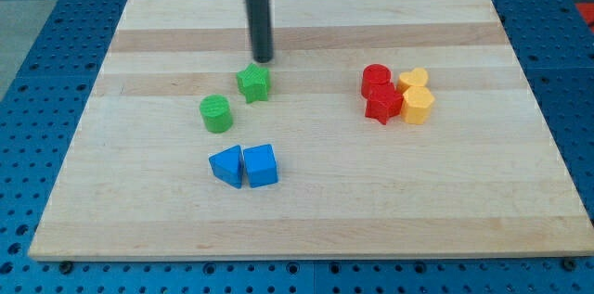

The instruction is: Slide the green star to the center

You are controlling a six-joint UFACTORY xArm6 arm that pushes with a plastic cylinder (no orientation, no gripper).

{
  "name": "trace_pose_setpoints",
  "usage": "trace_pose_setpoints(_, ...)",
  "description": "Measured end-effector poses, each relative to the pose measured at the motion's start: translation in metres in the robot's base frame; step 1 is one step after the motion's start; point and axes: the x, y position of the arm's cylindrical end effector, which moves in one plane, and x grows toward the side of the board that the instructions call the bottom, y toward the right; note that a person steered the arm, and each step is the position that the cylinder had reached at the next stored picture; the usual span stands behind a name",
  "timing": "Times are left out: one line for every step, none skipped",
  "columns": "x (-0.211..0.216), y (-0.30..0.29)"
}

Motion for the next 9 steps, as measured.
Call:
trace_pose_setpoints(0.033,-0.022)
trace_pose_setpoints(0.081,0.001)
trace_pose_setpoints(0.114,0.017)
trace_pose_setpoints(0.097,0.015)
trace_pose_setpoints(0.062,0.015)
trace_pose_setpoints(0.036,0.013)
trace_pose_setpoints(0.014,0.022)
trace_pose_setpoints(0.018,0.060)
trace_pose_setpoints(0.044,0.066)
